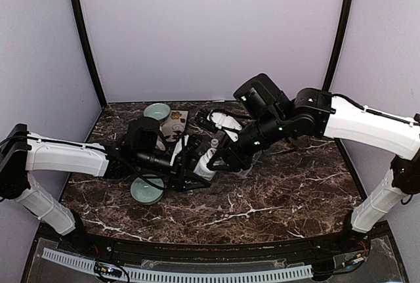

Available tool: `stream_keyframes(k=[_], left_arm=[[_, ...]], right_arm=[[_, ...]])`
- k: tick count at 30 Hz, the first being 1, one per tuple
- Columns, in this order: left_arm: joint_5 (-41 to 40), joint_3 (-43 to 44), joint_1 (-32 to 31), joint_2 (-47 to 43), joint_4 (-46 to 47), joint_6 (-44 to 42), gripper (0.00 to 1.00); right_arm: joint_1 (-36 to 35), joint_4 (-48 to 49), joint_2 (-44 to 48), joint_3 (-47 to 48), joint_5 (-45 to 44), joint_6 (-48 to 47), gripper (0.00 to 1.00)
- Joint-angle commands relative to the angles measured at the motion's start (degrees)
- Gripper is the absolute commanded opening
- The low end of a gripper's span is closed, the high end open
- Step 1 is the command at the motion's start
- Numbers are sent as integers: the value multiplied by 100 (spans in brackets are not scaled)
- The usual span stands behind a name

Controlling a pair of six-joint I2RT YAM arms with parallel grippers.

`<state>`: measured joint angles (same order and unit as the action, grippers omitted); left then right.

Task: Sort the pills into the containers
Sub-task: Pass from the right arm to the left

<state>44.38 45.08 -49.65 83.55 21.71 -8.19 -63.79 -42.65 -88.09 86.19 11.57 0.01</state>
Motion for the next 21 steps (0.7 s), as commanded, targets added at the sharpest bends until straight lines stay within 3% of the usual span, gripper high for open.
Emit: stream_keyframes(k=[1, 5, 10, 16, 21], left_arm=[[317, 165, 49, -93, -157, 31, 52], [376, 201, 60, -101, -180, 54, 40], [404, 289, 61, -89, -325, 44, 35], [201, 360, 61, -92, -467, 66, 34], [-19, 368, 63, -119, -509, 78, 34]], right_arm=[[-34, 366, 279, -44, -23, 13, 0], [-35, 430, 306, -115, -16, 29, 0], [-36, 500, 310, -112, -17, 52, 1], [-92, 512, 328, -62, -210, -8, 32], [-166, 478, 362, 1, -481, -51, 39]])
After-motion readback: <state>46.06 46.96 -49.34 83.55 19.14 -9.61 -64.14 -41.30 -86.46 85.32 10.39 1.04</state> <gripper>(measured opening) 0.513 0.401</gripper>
